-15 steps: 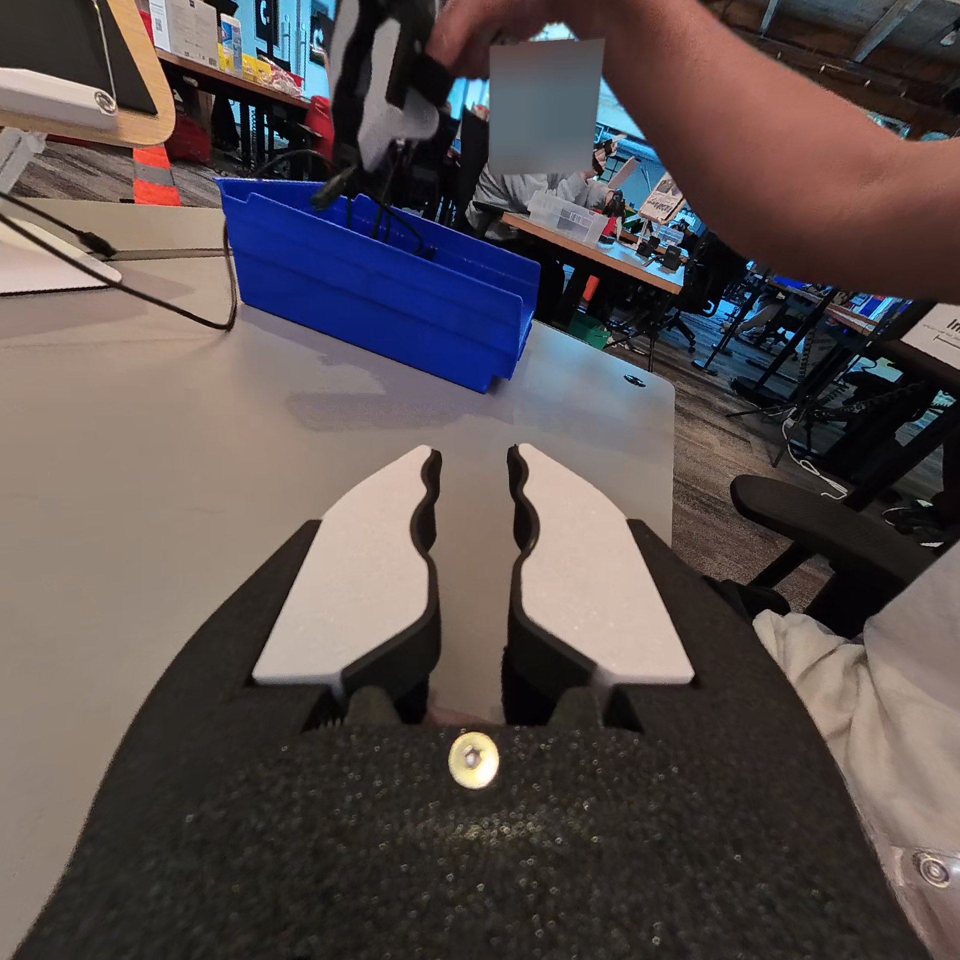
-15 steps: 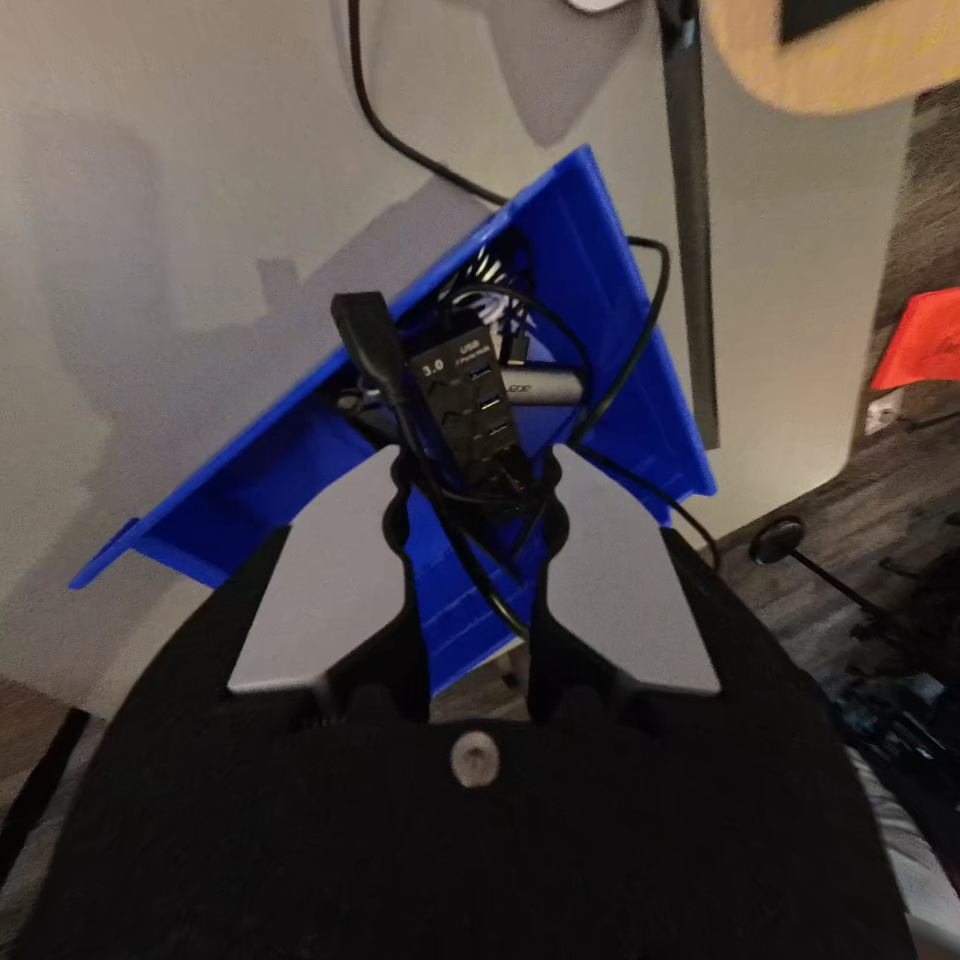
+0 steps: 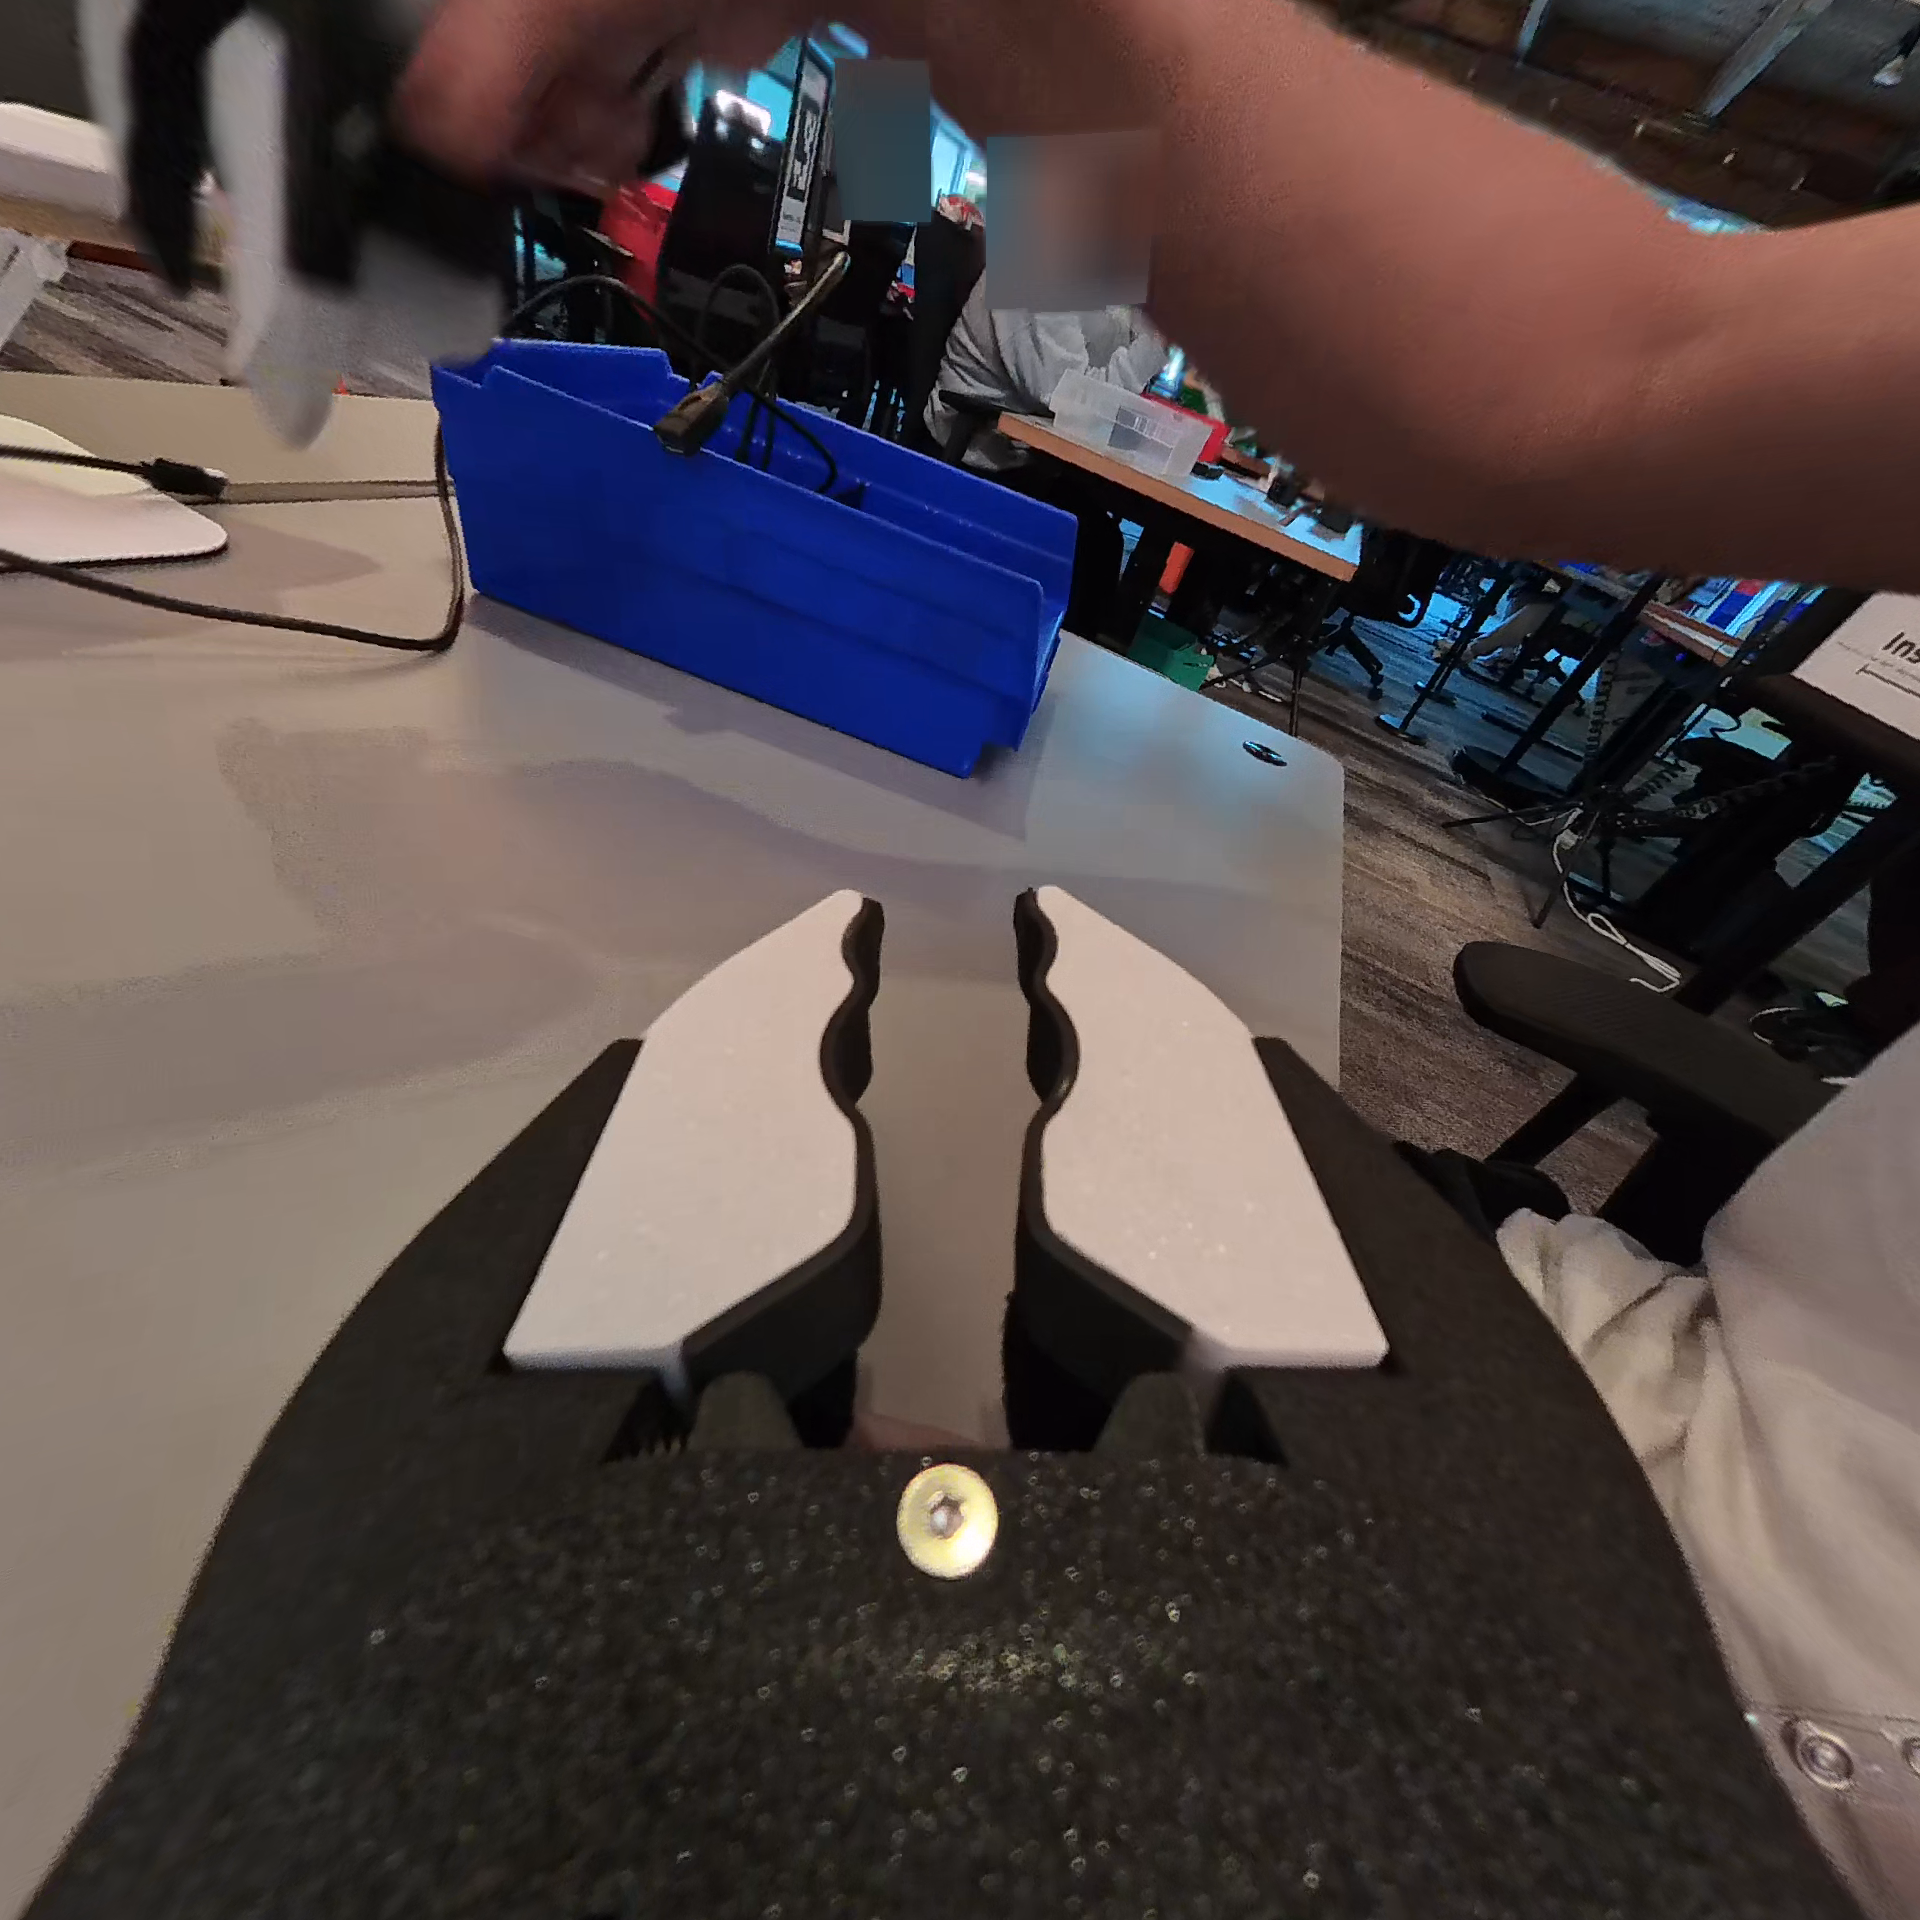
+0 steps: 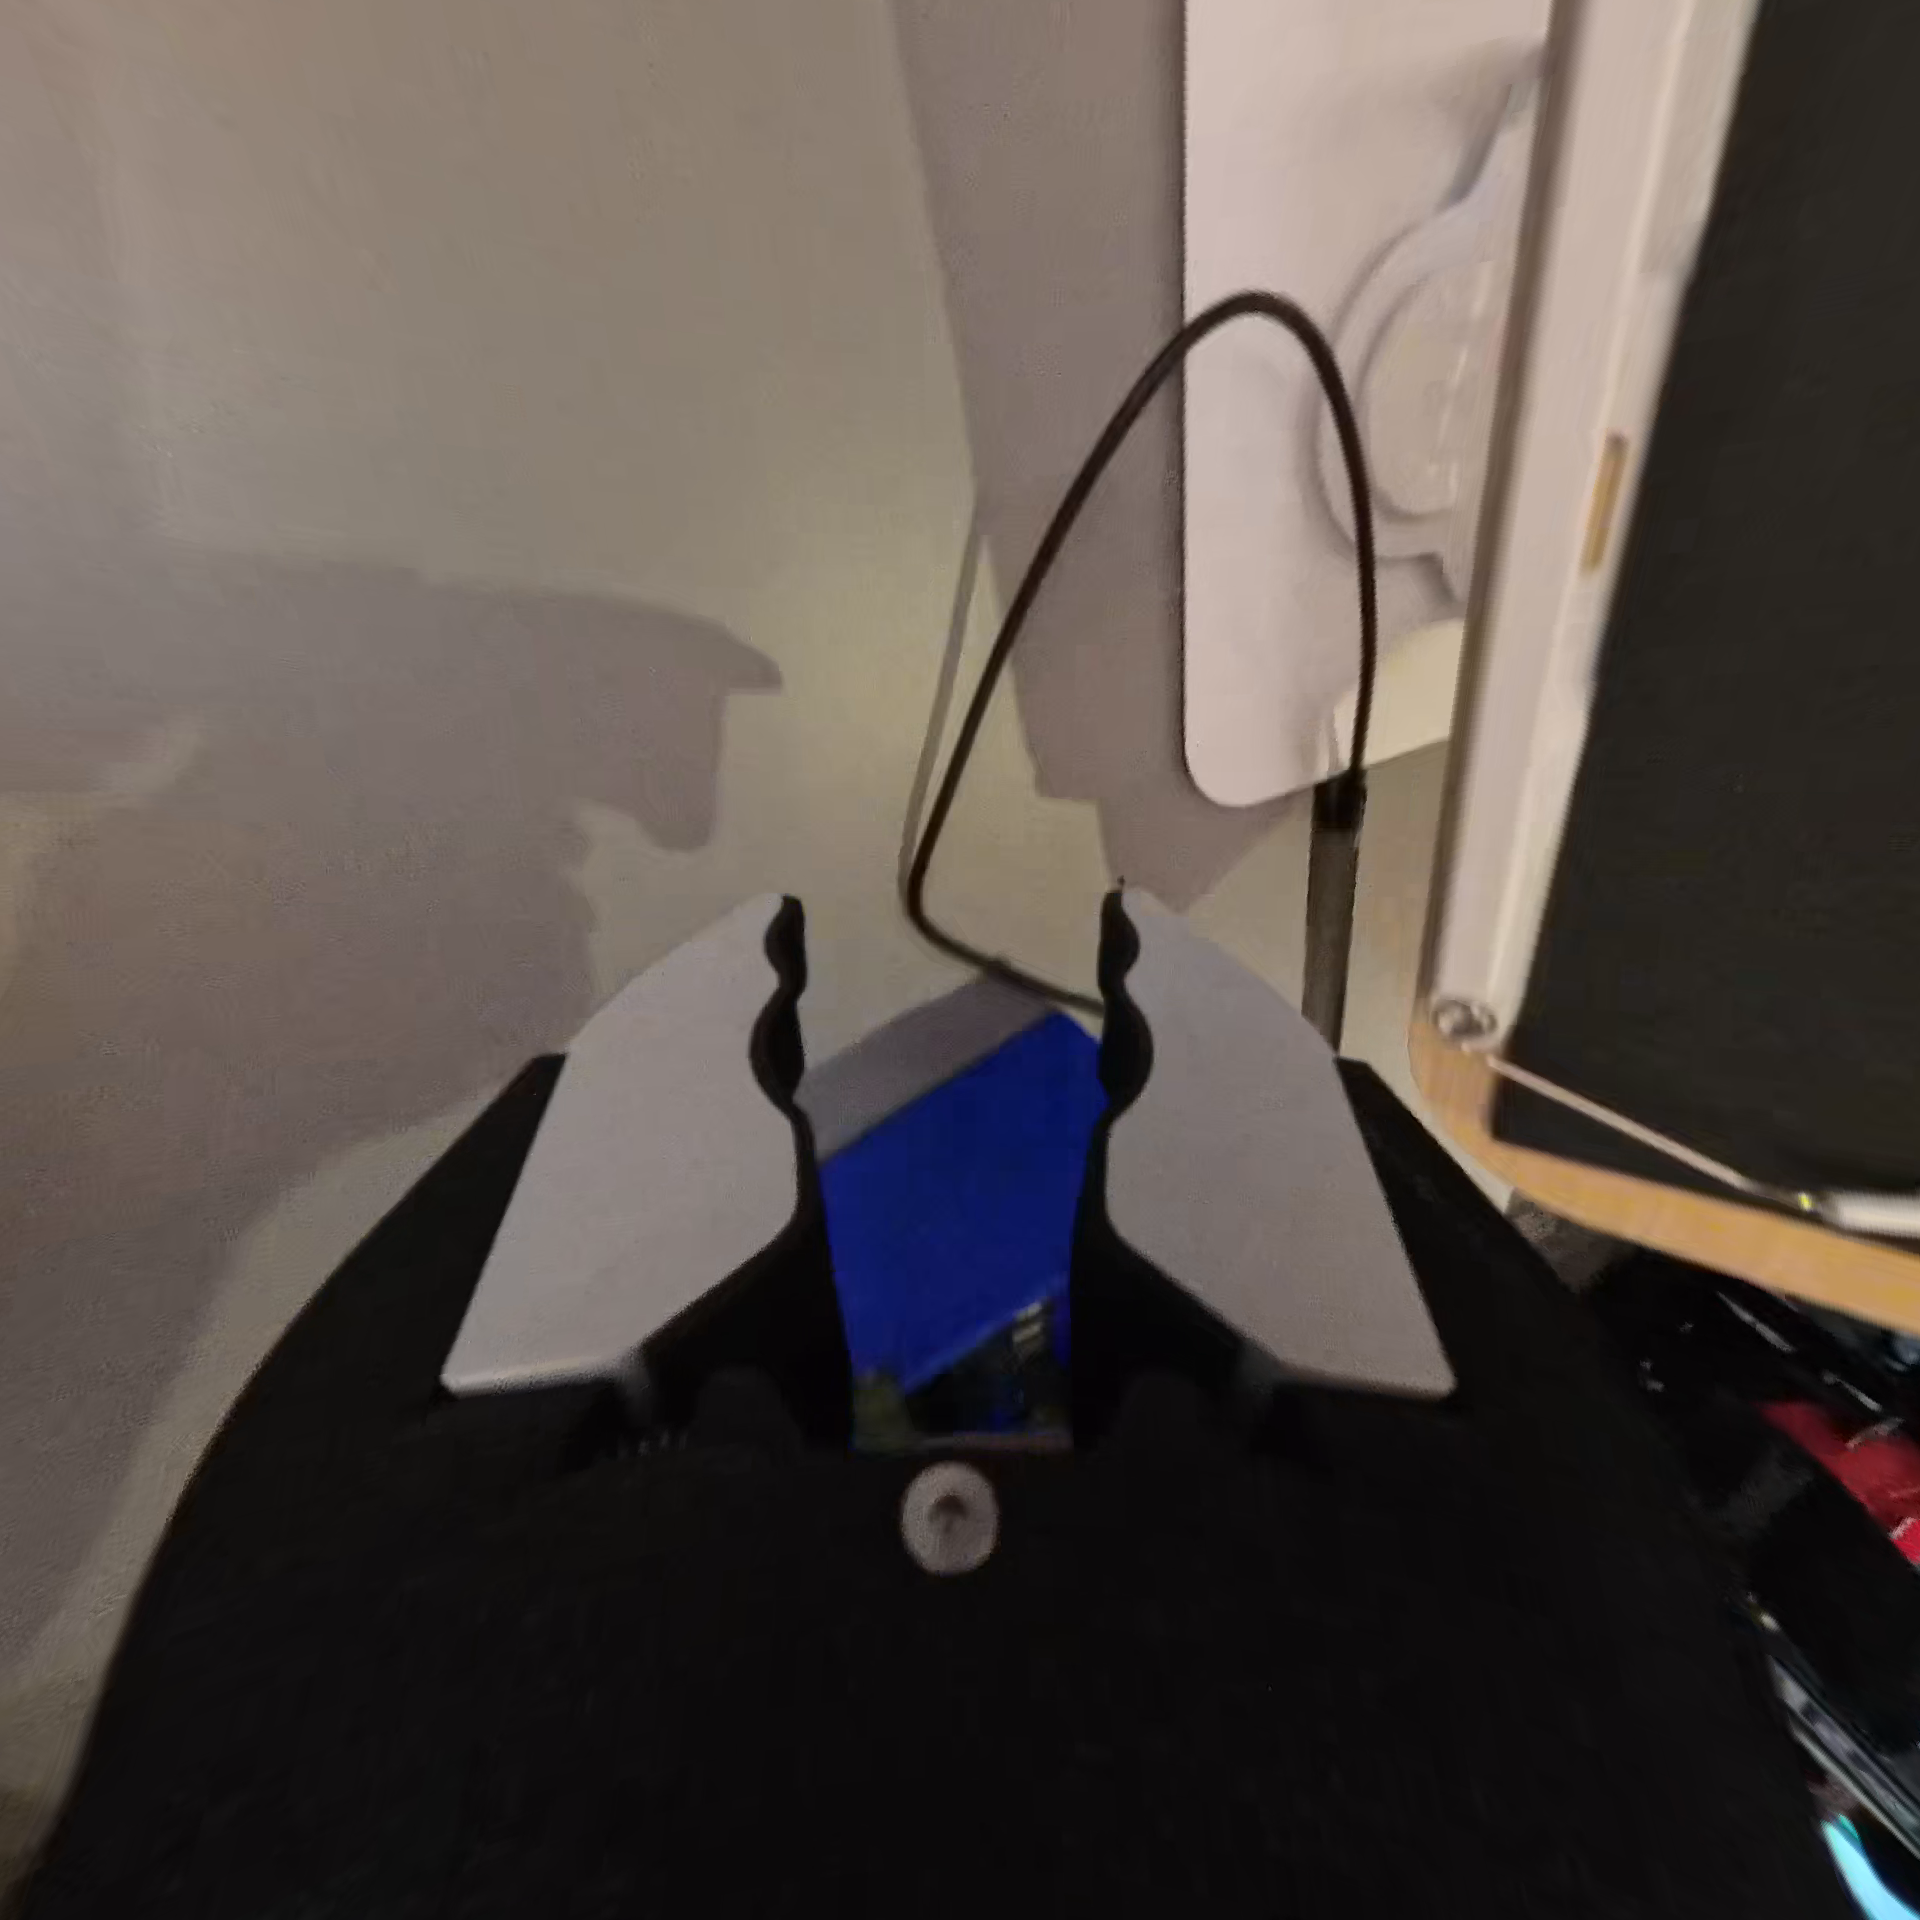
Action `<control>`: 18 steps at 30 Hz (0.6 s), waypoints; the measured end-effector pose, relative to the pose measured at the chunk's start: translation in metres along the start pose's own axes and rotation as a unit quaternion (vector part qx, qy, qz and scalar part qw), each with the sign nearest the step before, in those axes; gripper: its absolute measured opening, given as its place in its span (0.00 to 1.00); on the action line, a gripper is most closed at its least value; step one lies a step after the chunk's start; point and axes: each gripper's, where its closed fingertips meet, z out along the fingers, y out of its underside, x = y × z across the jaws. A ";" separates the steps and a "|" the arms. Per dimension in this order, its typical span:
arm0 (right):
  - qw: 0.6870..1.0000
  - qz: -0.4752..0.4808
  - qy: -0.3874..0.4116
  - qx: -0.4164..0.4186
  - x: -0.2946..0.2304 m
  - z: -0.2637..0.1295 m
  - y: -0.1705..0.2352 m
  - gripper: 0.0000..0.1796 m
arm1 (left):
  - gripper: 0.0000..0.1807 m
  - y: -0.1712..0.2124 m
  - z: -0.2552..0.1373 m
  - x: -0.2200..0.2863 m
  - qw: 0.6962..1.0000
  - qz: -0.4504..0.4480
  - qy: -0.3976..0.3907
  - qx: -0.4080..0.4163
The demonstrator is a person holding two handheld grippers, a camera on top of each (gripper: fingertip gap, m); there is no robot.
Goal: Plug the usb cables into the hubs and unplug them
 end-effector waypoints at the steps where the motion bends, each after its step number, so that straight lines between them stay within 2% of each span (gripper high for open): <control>1: 1.000 0.015 0.014 0.004 0.003 0.022 -0.011 0.30 | 0.14 0.000 0.000 0.001 1.000 0.000 0.001 0.000; 5: 0.987 0.148 0.001 0.055 0.018 0.083 -0.040 0.32 | 0.14 -0.004 -0.004 0.003 1.000 0.003 -0.002 0.008; 7: 0.977 0.193 0.039 0.078 0.035 0.096 -0.046 0.29 | 0.14 -0.005 -0.006 0.002 1.000 0.001 -0.002 0.014; 11: 0.955 0.267 0.018 0.125 0.039 0.111 -0.059 0.27 | 0.14 -0.007 -0.006 -0.001 1.000 -0.016 0.004 0.020; 14: 0.943 0.305 0.016 0.131 0.043 0.125 -0.059 0.28 | 0.14 -0.007 -0.005 0.001 0.999 -0.022 0.009 0.022; 15: 0.938 0.316 0.010 0.141 0.044 0.128 -0.060 0.24 | 0.14 -0.007 -0.005 0.002 0.999 -0.022 0.011 0.022; 16: 0.934 0.326 -0.005 0.150 0.041 0.130 -0.060 0.15 | 0.14 -0.008 -0.005 0.003 0.999 -0.020 0.012 0.022; 17: 0.929 0.328 -0.038 0.169 0.034 0.130 -0.065 0.02 | 0.14 -0.008 -0.005 0.004 0.999 -0.019 0.013 0.022; 18: 0.922 0.338 -0.051 0.180 0.032 0.129 -0.065 0.02 | 0.14 -0.007 -0.005 0.005 1.000 -0.017 0.013 0.021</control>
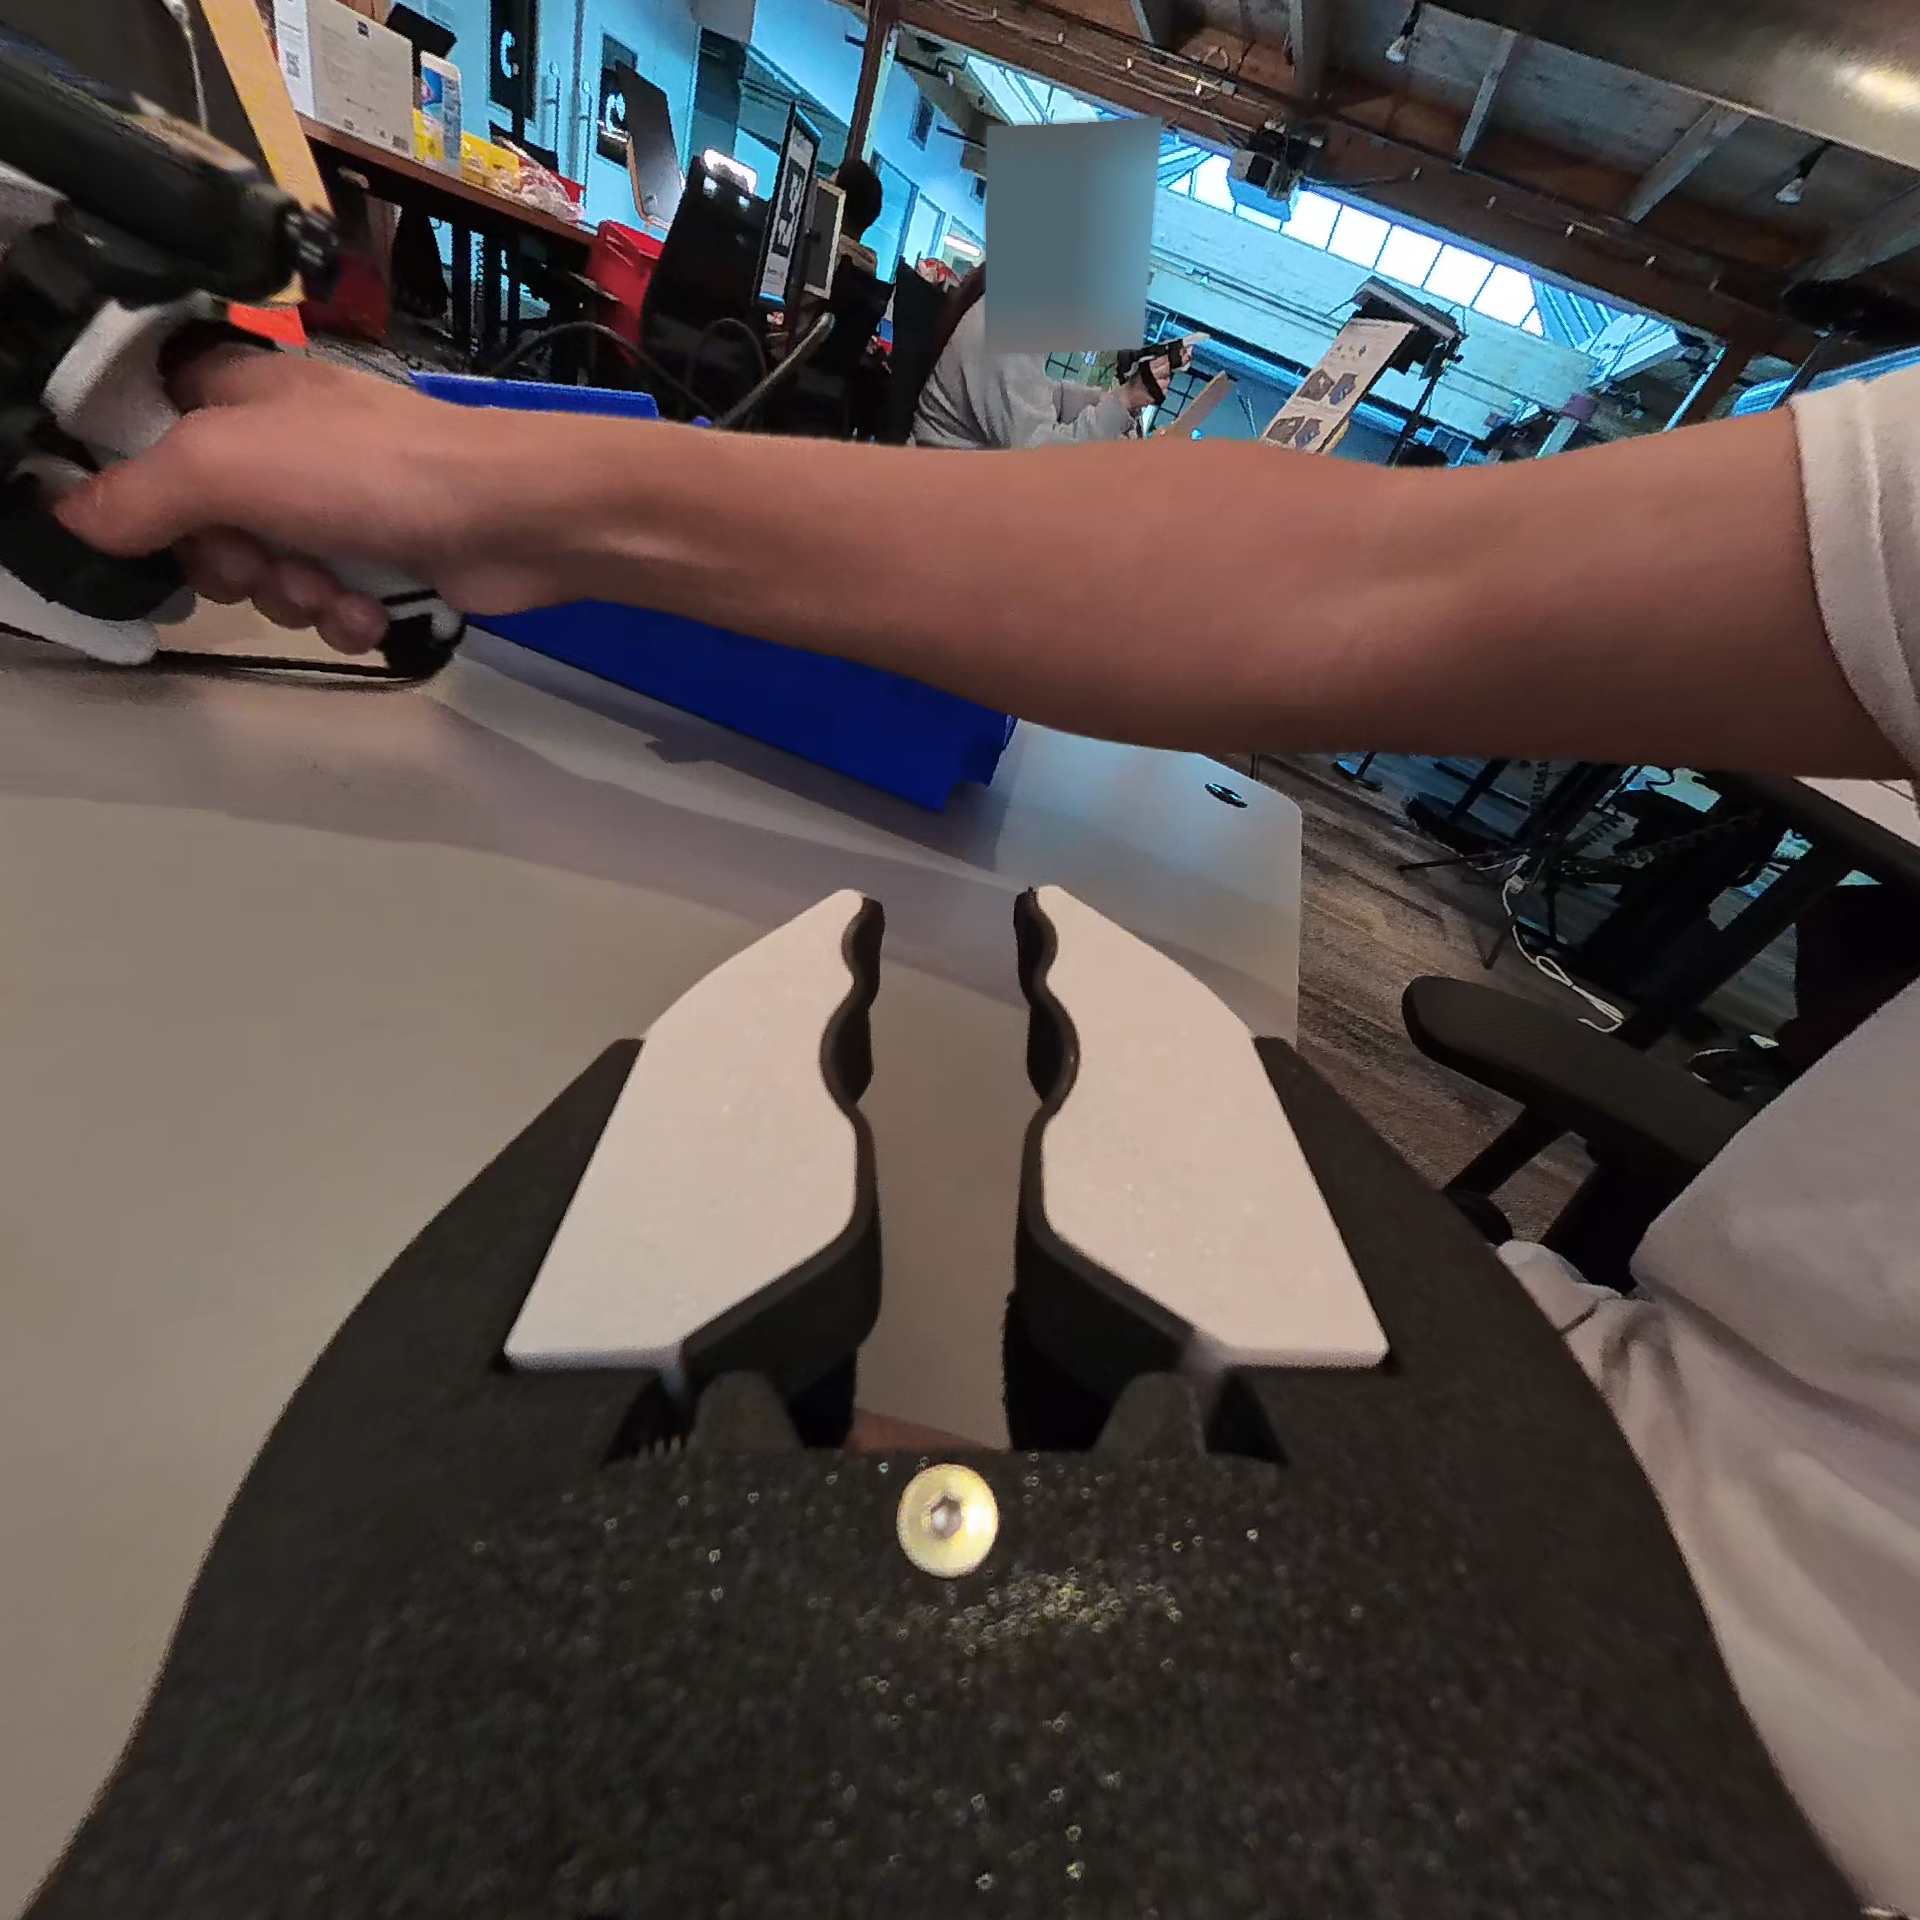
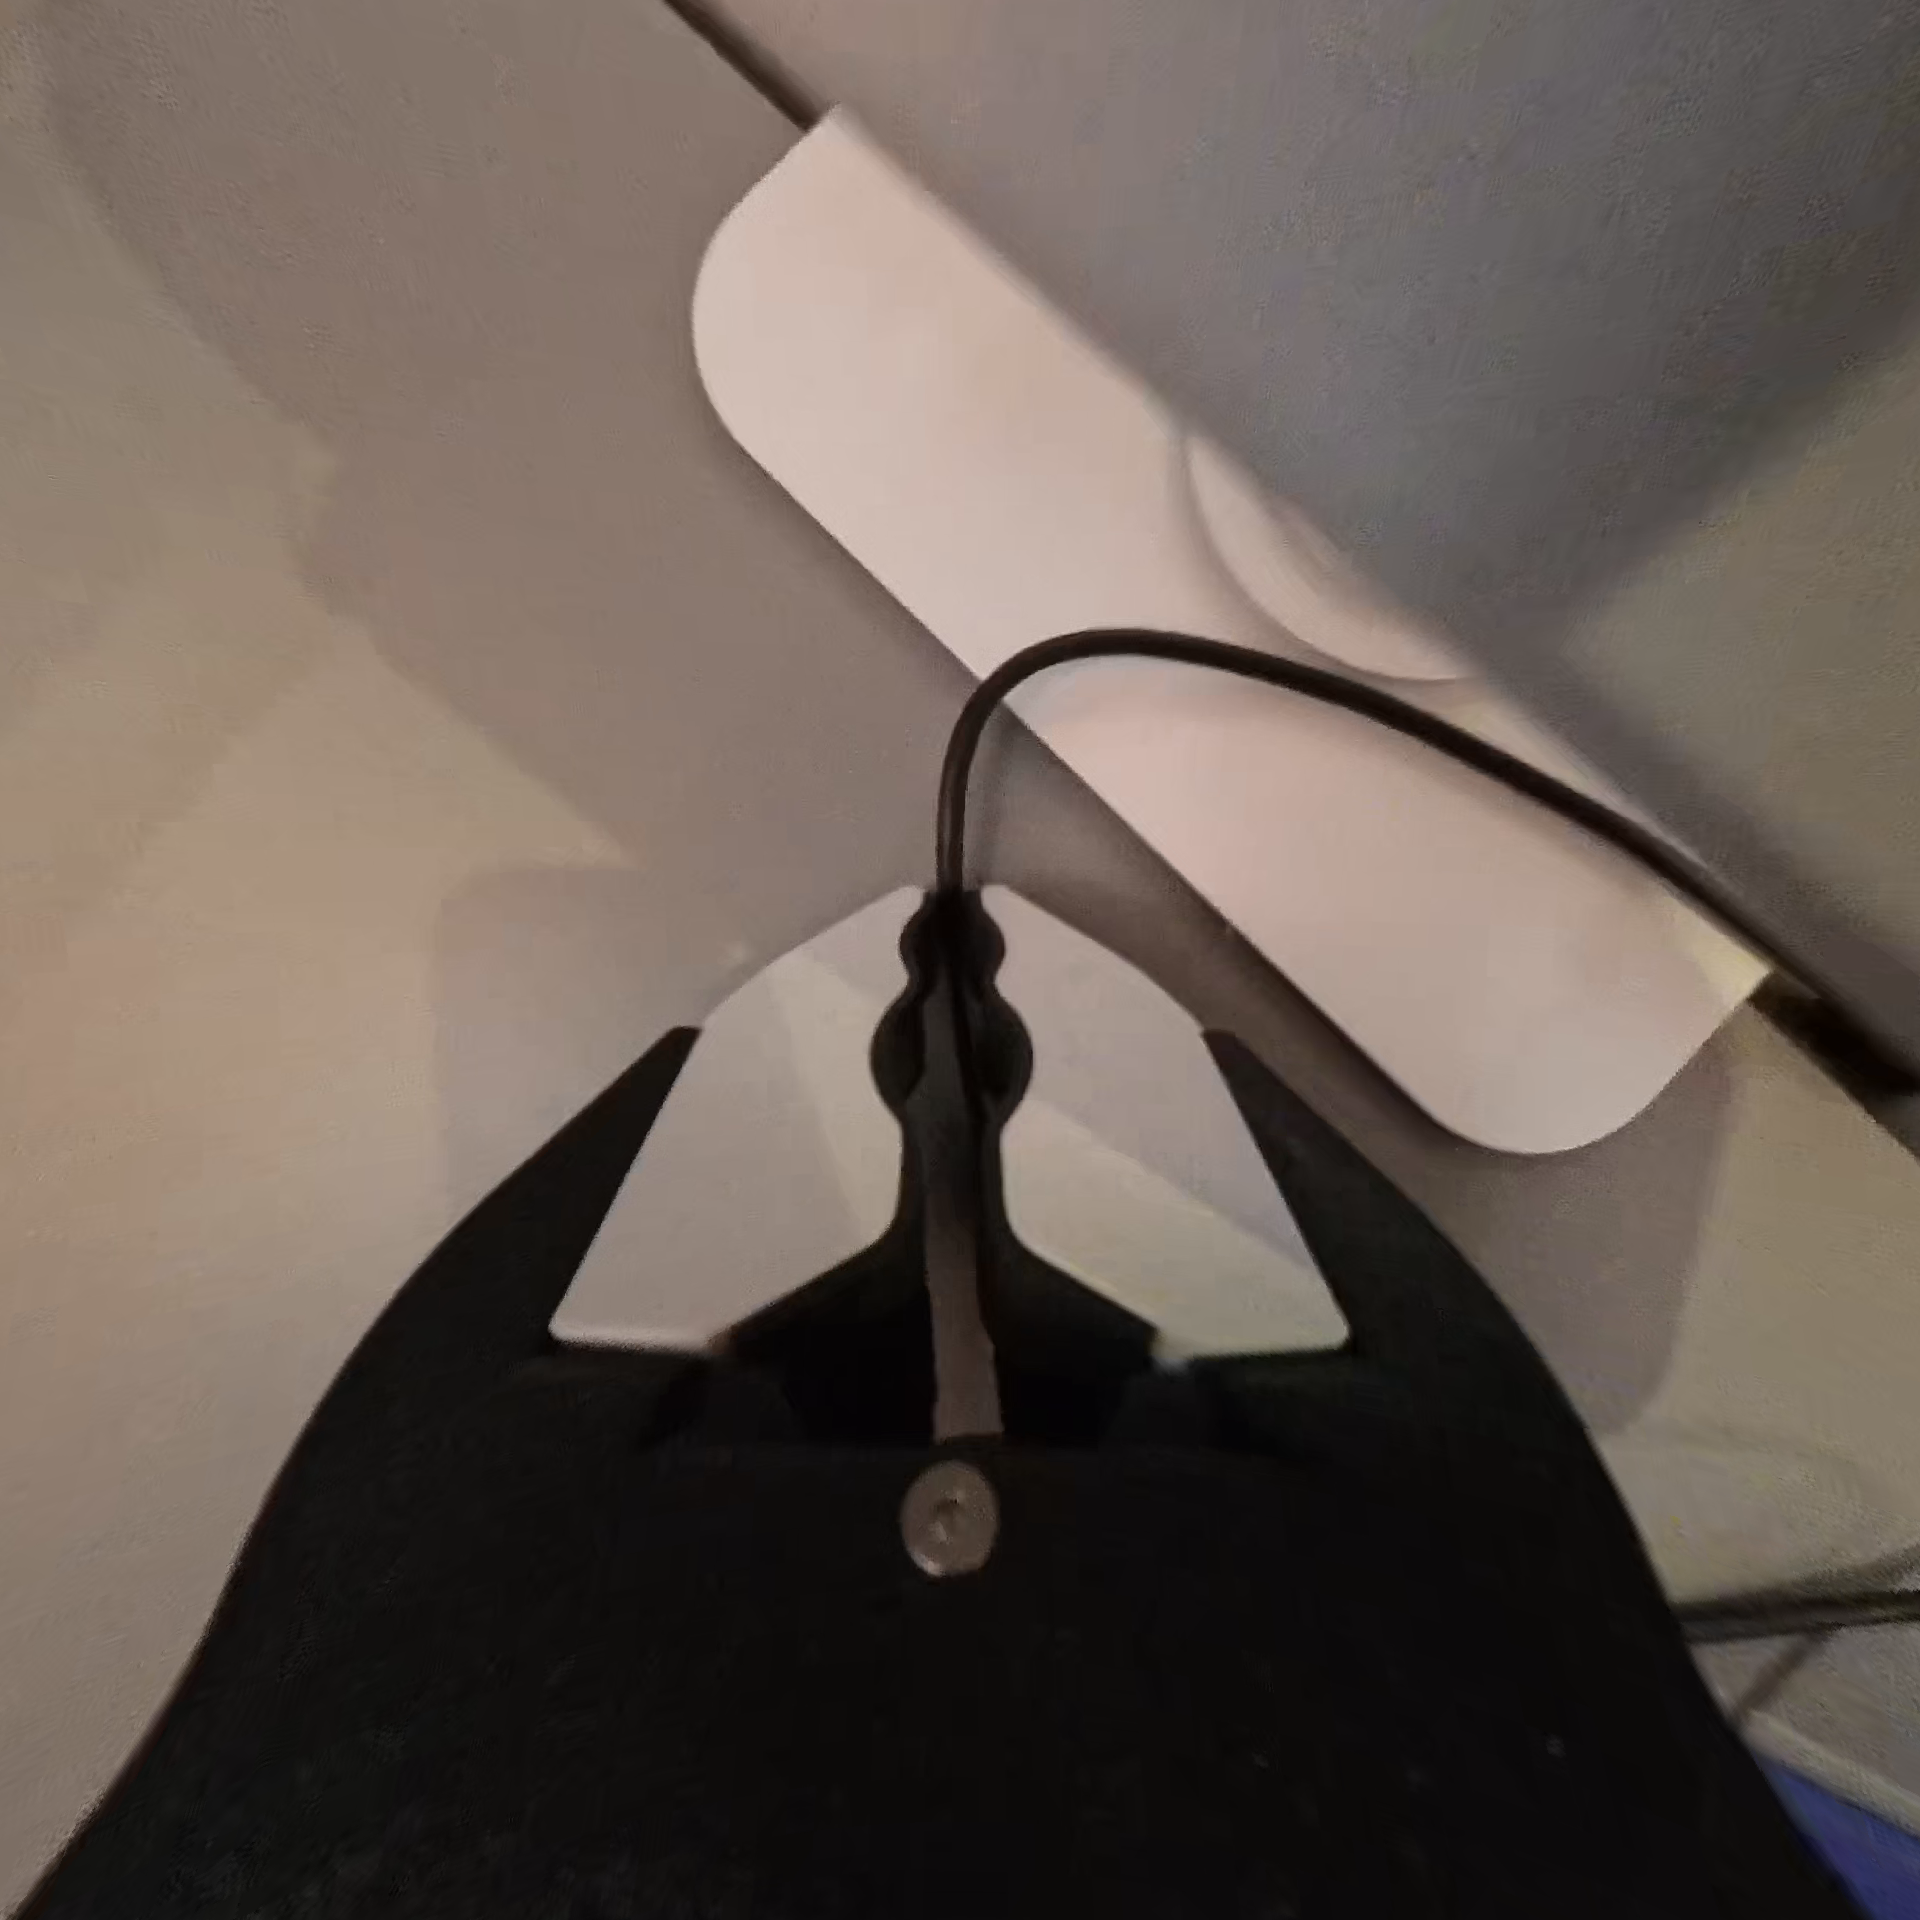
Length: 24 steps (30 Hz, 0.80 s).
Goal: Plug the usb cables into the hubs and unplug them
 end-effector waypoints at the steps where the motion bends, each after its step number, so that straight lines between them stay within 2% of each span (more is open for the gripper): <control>1: 1.000 0.003 -0.010 -0.007 -0.001 -0.002 0.003 0.02 | 0.14 0.000 0.000 0.000 1.000 0.001 0.000 0.000; 3: 0.999 0.013 -0.036 -0.025 -0.010 -0.009 0.009 0.02 | 0.14 0.001 0.001 -0.001 1.000 -0.002 0.000 -0.002; 6: 0.996 -0.029 -0.082 0.021 -0.037 -0.050 -0.001 0.02 | 0.14 0.002 0.000 -0.002 1.000 -0.005 -0.001 -0.003; 8: 0.991 -0.080 -0.091 0.058 -0.051 -0.101 -0.011 0.02 | 0.14 0.002 0.000 -0.003 1.000 -0.004 -0.003 -0.003; 11: 0.975 -0.151 -0.100 0.131 -0.058 -0.201 -0.025 0.02 | 0.14 0.002 0.000 -0.002 1.000 -0.003 -0.004 -0.002; 14: 0.966 -0.168 -0.053 0.191 -0.018 -0.297 -0.034 0.02 | 0.14 0.003 0.001 0.000 1.000 0.005 -0.006 -0.006; 17: 0.963 -0.116 0.001 0.245 0.048 -0.368 -0.029 0.02 | 0.14 0.004 0.003 0.002 1.000 0.011 -0.005 -0.010; 20: 0.965 -0.058 0.063 0.247 0.120 -0.394 0.003 0.02 | 0.14 0.005 0.006 0.004 1.000 0.018 -0.006 -0.015; 22: 0.973 -0.022 0.091 0.209 0.160 -0.381 0.041 0.01 | 0.14 0.007 0.008 0.006 1.000 0.021 -0.005 -0.018; 24: 0.986 0.025 0.058 0.154 0.178 -0.350 0.083 0.02 | 0.14 0.008 0.009 0.007 0.999 0.024 -0.005 -0.021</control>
